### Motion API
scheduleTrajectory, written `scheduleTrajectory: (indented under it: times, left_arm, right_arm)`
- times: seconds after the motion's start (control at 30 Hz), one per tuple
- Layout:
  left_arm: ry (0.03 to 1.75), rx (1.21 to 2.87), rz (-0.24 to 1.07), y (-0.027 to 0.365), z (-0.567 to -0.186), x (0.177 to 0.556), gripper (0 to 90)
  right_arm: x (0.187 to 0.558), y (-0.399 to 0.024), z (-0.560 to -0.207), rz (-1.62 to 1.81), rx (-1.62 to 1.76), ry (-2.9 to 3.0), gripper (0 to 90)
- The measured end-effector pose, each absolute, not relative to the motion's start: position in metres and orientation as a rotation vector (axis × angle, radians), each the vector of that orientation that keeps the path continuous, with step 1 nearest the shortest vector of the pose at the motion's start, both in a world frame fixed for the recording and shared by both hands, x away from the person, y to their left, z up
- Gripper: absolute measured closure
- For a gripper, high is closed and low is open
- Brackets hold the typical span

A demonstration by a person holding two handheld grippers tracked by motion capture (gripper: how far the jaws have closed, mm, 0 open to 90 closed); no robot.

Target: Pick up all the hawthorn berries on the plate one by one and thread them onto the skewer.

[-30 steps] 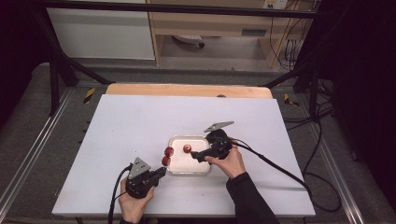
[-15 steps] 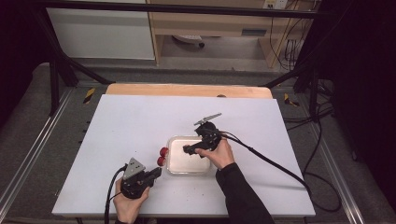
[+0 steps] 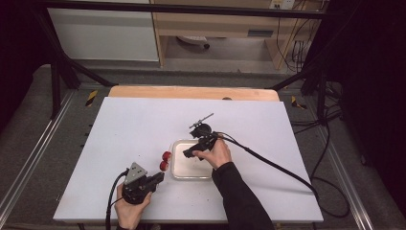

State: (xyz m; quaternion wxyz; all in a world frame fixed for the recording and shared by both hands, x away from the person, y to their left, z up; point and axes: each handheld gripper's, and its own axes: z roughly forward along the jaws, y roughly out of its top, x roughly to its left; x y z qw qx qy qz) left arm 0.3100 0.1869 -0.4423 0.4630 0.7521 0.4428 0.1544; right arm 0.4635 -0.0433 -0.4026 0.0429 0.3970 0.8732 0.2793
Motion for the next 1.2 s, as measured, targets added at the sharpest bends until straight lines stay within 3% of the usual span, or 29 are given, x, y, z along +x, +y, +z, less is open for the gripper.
scheduleTrajectory:
  times: [0.47, 1.2]
  left_arm:
    - [1.083, 1.854, 0.370, 0.186, -0.444, 0.310, 88.0]
    - [1.078, 1.856, 0.366, 0.185, -0.444, 0.310, 88.0]
  right_arm:
    - [0.476, -0.041, -0.411, 0.787, 1.287, 2.752, 33.1]
    - [0.478, -0.036, -0.422, 0.789, 1.294, 2.753, 54.6]
